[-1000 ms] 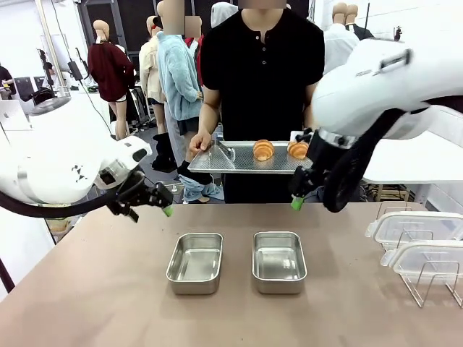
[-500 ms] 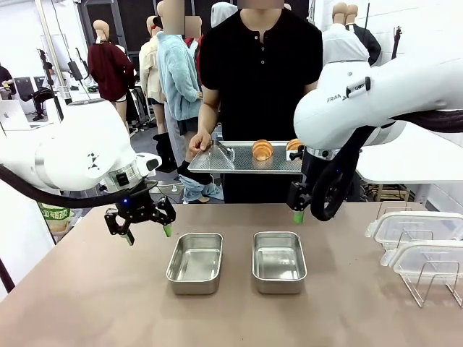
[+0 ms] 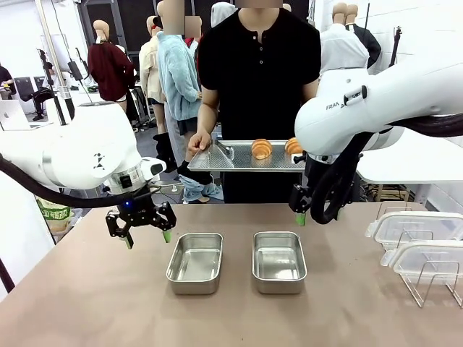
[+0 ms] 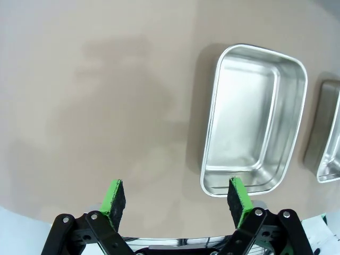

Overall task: Place the bread in airtight containers.
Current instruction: Lift both Airtight Container.

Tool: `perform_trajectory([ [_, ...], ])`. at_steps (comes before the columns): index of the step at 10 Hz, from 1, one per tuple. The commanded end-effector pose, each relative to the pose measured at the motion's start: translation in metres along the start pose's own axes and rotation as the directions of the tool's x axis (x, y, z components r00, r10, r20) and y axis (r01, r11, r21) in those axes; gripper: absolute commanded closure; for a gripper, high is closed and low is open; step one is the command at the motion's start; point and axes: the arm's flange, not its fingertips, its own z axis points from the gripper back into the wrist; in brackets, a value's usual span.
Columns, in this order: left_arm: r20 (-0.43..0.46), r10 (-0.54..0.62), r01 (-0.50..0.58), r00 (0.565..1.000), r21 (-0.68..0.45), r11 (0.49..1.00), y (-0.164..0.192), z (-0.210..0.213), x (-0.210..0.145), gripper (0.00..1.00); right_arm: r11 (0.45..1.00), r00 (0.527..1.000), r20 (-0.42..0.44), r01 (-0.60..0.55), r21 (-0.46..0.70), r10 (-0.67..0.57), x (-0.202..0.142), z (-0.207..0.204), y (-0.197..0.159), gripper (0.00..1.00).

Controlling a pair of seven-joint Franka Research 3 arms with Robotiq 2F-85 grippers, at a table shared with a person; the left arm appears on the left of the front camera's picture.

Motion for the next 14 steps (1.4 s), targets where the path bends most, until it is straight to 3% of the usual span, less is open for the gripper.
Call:
perform_trajectory([
  [1, -0.008, -0.143, 0.143, 0.990, 0.057, 0.988, -0.008, -0.001, 0.005, 0.00, 1.000, 0.999, 0.031, 0.013, -0.027, -0.013, 0.006, -0.006, 0.005, 0.00],
  [3, -0.052, -0.214, 0.218, 0.975, 0.099, 0.971, -0.011, -0.007, 0.004, 0.00, 1.000, 0.999, 0.046, -0.007, 0.007, 0.007, 0.007, -0.004, 0.006, 0.00],
  [5, -0.061, -0.194, 0.198, 0.979, 0.087, 0.976, -0.010, -0.005, 0.004, 0.00, 0.999, 0.997, 0.071, -0.025, 0.037, 0.022, 0.004, 0.000, 0.005, 0.00],
  [6, -0.045, -0.194, 0.197, 0.980, 0.075, 0.978, -0.010, -0.012, -0.003, 0.00, 1.000, 0.999, 0.034, -0.007, 0.005, 0.007, 0.005, -0.002, 0.004, 0.00],
  [9, -0.053, -0.196, 0.199, 0.979, 0.076, 0.977, -0.010, -0.012, -0.002, 0.00, 1.000, 0.999, 0.043, -0.010, 0.008, 0.009, 0.006, 0.000, 0.005, 0.00],
  [10, -0.102, -0.186, 0.194, 0.977, 0.072, 0.978, -0.008, -0.024, 0.008, 0.00, 0.998, 0.998, -0.018, 0.057, -0.024, -0.058, 0.008, -0.013, 0.012, 0.00],
  [12, -0.154, -0.176, 0.188, 0.972, 0.068, 0.980, -0.009, -0.044, 0.025, 0.00, 0.988, 0.987, -0.026, 0.156, -0.004, -0.156, 0.001, -0.029, 0.028, 0.00],
  [14, -0.143, -0.202, 0.212, 0.969, 0.055, 0.976, -0.016, -0.059, 0.039, 0.00, 0.971, 0.971, -0.062, 0.234, 0.038, -0.232, -0.005, -0.054, 0.031, 0.00],
])
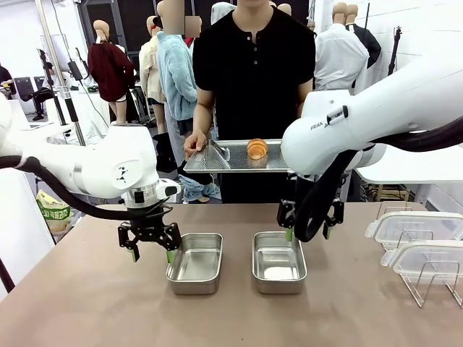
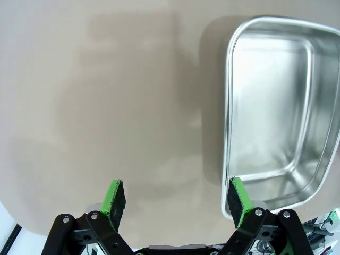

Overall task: Place the bread in airtight containers.
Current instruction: Lift both Airtight Container.

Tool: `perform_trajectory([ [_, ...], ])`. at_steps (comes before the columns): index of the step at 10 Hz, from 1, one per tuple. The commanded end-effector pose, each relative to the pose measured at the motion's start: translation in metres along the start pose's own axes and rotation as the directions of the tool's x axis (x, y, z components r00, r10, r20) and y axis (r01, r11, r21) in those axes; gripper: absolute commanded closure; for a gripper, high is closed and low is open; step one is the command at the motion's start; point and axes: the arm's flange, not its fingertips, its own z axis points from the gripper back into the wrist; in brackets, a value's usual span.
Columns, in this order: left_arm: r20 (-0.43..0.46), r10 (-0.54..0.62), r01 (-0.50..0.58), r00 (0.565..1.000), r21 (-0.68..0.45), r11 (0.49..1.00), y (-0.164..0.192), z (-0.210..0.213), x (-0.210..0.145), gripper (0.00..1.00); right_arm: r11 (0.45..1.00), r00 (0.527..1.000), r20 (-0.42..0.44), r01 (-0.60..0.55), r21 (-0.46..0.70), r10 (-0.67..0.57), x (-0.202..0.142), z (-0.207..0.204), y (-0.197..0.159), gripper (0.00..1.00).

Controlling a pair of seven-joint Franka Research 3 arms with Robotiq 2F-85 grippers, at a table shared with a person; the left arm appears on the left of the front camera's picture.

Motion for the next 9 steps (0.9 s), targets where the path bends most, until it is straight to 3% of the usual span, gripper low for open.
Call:
perform_trajectory([
  [1, 0.011, -0.036, 0.036, 0.999, -0.005, 0.999, -0.006, -0.001, 0.021, 0.00, 0.997, 0.997, 0.001, 0.076, 0.025, -0.076, -0.003, -0.020, 0.004, 0.00],
  [6, -0.040, -0.074, 0.074, 0.996, 0.008, 0.997, -0.015, -0.008, 0.031, 0.00, 0.993, 0.993, -0.005, 0.117, 0.023, -0.117, 0.012, -0.067, -0.007, 0.00],
  [9, 0.052, -0.083, 0.082, 0.995, 0.027, 0.996, -0.012, -0.009, 0.046, 0.00, 0.993, 0.993, 0.001, 0.116, -0.006, -0.116, 0.030, -0.067, -0.011, 0.00],
])
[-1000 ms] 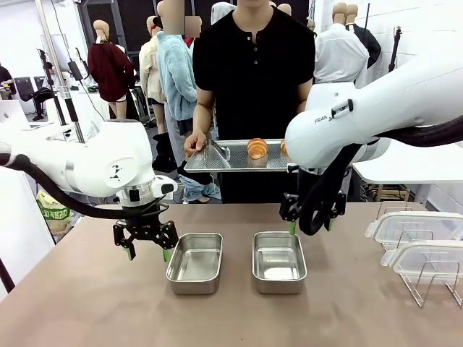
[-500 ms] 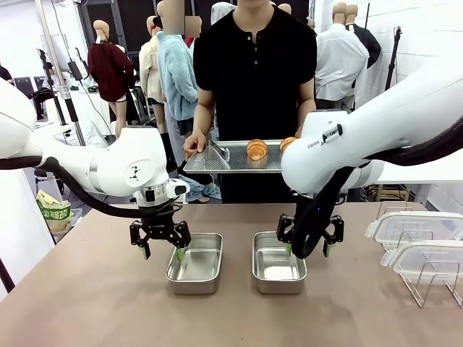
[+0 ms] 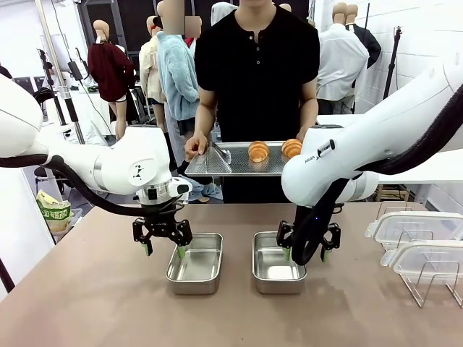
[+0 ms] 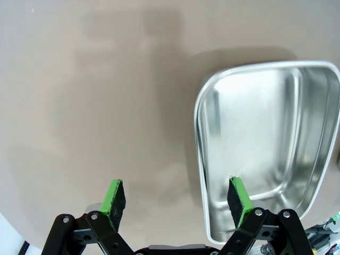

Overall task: Place the bread in airtight containers.
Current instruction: Lift both Airtight Container.

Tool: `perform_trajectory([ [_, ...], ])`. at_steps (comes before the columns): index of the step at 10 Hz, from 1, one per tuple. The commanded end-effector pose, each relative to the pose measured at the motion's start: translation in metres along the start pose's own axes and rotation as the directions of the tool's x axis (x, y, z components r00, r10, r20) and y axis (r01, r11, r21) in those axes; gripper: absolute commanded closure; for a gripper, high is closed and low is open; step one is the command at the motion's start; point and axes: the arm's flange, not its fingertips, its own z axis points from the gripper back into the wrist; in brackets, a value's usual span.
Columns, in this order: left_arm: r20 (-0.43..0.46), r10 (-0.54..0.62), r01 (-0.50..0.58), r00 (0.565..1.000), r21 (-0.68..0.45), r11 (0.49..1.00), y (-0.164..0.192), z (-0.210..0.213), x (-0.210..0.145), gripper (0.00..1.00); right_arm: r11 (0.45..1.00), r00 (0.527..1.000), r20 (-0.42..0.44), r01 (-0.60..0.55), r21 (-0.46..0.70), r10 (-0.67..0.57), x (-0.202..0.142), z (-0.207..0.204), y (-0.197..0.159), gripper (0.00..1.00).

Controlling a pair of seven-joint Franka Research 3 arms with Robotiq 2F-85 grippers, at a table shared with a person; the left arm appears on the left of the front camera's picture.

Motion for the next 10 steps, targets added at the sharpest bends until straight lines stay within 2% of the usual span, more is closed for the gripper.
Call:
perform_trajectory([
  [1, 0.060, -0.022, 0.020, 0.998, 0.023, 1.000, 0.002, -0.004, 0.011, 0.00, 0.999, 1.000, 0.008, 0.007, -0.036, -0.007, 0.016, -0.002, 0.004, 0.00],
  [3, 0.109, -0.009, 0.005, 0.994, 0.037, 0.999, 0.006, -0.010, 0.010, 0.00, 0.998, 0.998, 0.070, 0.012, -0.059, -0.008, 0.021, -0.008, 0.006, 0.00],
  [6, 0.120, 0.043, -0.044, 0.992, 0.007, 0.999, 0.004, -0.016, 0.009, 0.00, 0.998, 0.998, 0.069, 0.014, -0.062, -0.010, 0.023, -0.014, 0.008, 0.00],
  [10, 0.116, 0.052, -0.055, 0.992, 0.024, 0.998, 0.003, -0.029, 0.009, 0.00, 0.997, 0.997, 0.062, 0.043, -0.057, -0.039, 0.023, -0.021, 0.008, 0.00],
])
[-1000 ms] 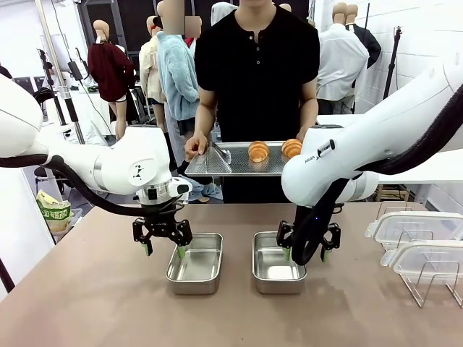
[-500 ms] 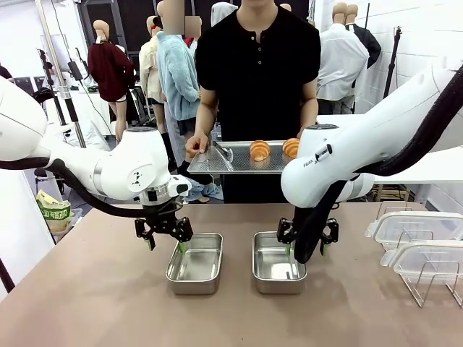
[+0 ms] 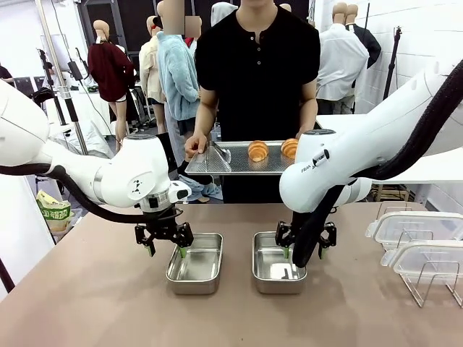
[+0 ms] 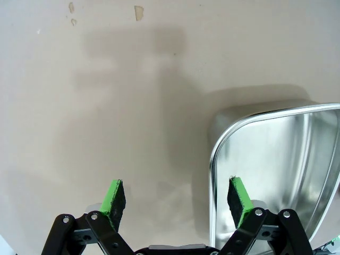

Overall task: Place the bread in airtight containers.
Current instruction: Lift both Airtight Container.

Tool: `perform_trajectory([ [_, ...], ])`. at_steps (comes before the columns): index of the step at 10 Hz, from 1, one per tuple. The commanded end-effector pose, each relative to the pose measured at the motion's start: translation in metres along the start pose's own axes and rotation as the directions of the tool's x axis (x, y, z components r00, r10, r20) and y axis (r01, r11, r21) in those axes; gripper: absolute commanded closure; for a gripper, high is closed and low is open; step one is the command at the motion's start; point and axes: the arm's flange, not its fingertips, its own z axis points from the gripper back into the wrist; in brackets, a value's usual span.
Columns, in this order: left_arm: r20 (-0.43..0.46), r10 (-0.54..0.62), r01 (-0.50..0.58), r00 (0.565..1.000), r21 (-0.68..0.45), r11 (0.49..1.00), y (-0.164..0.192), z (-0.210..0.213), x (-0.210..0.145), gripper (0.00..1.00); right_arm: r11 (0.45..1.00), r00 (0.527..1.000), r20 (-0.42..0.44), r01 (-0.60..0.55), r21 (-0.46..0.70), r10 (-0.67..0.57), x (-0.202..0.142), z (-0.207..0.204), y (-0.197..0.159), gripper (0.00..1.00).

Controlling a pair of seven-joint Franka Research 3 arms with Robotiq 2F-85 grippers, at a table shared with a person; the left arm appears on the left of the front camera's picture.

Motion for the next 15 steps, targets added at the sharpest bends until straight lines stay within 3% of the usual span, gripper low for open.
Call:
perform_trajectory([
  [1, 0.027, 0.027, -0.028, 0.999, 0.033, 0.999, -0.004, -0.009, 0.000, 0.00, 0.997, 0.997, 0.019, 0.073, -0.033, -0.072, 0.003, -0.004, 0.003, 0.00],
  [2, 0.007, 0.036, -0.037, 0.999, 0.026, 0.999, -0.005, -0.010, 0.002, 0.00, 0.997, 0.997, 0.005, 0.074, -0.038, -0.074, 0.004, -0.003, 0.003, 0.00],
  [3, -0.004, 0.023, -0.023, 1.000, 0.020, 1.000, -0.005, -0.010, 0.001, 0.07, 0.997, 0.998, -0.023, 0.054, -0.050, -0.055, 0.004, -0.004, 0.003, 0.00],
  [8, -0.009, 0.043, -0.042, 0.999, 0.044, 0.998, -0.006, -0.009, 0.002, 0.71, 0.996, 0.999, -0.024, 0.041, -0.085, -0.043, 0.004, -0.002, 0.004, 0.88],
  [9, -0.012, 0.044, -0.043, 0.999, 0.056, 0.998, -0.008, -0.008, 0.001, 0.84, 0.995, 0.999, -0.022, 0.044, -0.087, -0.046, 0.004, -0.001, 0.003, 1.00],
  [10, -0.017, 0.051, -0.050, 0.999, 0.076, 0.996, -0.011, -0.006, 0.001, 0.97, 0.995, 0.999, -0.024, 0.046, -0.090, -0.048, 0.004, 0.000, 0.003, 1.00],
  [15, -0.020, 0.065, -0.062, 0.998, 0.100, 0.993, -0.014, 0.000, -0.002, 1.00, 0.995, 0.998, -0.041, 0.043, -0.091, -0.047, 0.005, 0.001, 0.004, 1.00],
])
